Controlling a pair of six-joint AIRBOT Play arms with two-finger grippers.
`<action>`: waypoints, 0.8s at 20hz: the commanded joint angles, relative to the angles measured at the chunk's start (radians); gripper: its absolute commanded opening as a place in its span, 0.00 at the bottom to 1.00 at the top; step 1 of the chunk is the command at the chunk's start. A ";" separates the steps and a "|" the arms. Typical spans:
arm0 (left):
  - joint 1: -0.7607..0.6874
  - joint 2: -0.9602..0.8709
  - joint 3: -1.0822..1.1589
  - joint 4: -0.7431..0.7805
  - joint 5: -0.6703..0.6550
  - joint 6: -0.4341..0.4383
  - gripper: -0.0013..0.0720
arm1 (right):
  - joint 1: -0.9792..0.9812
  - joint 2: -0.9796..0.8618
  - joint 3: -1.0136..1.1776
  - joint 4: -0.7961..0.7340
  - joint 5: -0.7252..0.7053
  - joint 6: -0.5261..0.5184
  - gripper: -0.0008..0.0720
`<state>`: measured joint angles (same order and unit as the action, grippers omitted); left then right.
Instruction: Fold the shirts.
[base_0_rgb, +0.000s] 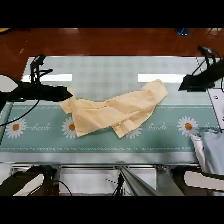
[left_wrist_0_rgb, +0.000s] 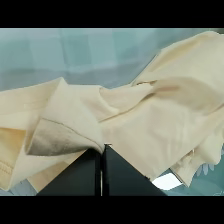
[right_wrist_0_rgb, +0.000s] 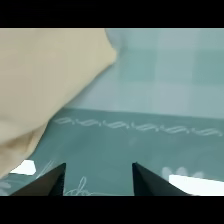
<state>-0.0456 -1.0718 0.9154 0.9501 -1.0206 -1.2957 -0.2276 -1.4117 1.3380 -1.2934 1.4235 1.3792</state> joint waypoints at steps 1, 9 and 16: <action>-0.003 -0.004 0.000 0.000 0.000 0.002 0.05 | -0.089 0.097 -0.294 0.237 -0.066 -0.013 0.67; -0.003 -0.003 0.000 0.000 0.000 0.002 0.05 | 0.108 0.103 -0.551 0.412 -0.414 0.105 0.67; -0.003 -0.001 0.000 0.000 0.000 0.002 0.05 | 0.270 -0.009 -0.555 0.414 -0.474 0.163 0.65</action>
<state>-0.0483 -1.0744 0.9154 0.9501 -1.0206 -1.2938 -0.0105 -1.3849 0.7910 -0.8806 0.9913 1.5078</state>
